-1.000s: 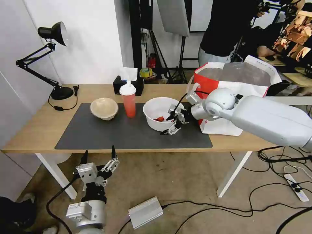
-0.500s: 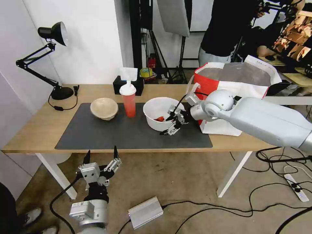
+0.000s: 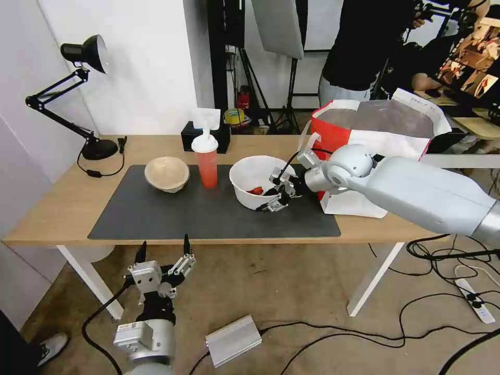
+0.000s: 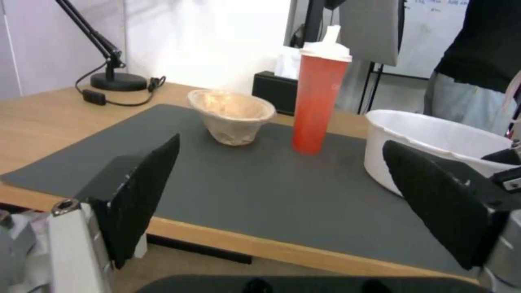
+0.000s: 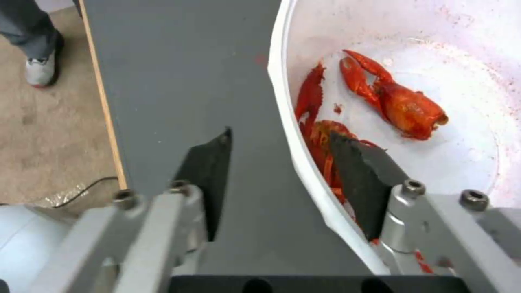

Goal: Pick up the trash from the table and place it into the takeout bag.

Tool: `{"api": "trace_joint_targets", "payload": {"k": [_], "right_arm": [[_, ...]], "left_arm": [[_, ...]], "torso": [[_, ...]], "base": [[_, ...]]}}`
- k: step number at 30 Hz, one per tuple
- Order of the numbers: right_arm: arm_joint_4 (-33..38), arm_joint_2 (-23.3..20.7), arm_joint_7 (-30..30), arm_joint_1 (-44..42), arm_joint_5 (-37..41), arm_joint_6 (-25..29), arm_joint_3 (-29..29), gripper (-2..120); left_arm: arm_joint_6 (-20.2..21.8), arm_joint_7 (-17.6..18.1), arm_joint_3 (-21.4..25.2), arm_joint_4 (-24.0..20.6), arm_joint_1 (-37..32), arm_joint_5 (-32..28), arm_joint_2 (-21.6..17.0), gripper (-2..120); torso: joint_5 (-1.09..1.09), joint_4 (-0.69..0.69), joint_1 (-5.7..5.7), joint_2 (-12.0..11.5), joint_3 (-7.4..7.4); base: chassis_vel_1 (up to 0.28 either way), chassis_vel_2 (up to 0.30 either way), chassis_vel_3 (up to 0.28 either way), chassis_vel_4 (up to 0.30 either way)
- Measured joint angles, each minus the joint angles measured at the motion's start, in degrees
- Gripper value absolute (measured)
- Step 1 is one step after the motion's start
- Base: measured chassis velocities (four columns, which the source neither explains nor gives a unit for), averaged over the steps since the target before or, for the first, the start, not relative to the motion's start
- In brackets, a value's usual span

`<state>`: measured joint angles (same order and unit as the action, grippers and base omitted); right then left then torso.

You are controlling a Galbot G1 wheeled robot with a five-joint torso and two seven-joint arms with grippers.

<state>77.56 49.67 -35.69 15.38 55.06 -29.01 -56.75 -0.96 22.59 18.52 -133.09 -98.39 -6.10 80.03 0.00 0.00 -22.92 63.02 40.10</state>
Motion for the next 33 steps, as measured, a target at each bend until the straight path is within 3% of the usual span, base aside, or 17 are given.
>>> {"api": "trace_joint_targets", "payload": {"k": [12,21,33], "right_arm": [[-0.73,0.62,-0.38,-0.34,0.01,0.40,-0.30,8],[-0.91,0.75,-0.42,-0.54,0.00,0.75,-0.50,0],[-1.44,0.98,-0.61,-0.75,0.05,1.84,-0.52,0]], "left_arm": [[0.00,0.12,-0.06,0.33,0.73,-0.01,-0.19,99],[0.00,0.22,-0.23,0.31,1.05,0.00,-0.13,98],[0.00,0.37,0.02,0.50,1.63,-0.20,-0.34,97]], "torso": [[0.00,0.00,0.00,0.00,0.00],[0.00,0.00,0.00,0.00,0.00],[0.00,-0.01,0.01,0.01,0.00]], "base": [[0.000,0.000,0.000,0.000],[0.000,0.000,0.000,0.000],[0.000,0.000,0.000,0.000]]}}
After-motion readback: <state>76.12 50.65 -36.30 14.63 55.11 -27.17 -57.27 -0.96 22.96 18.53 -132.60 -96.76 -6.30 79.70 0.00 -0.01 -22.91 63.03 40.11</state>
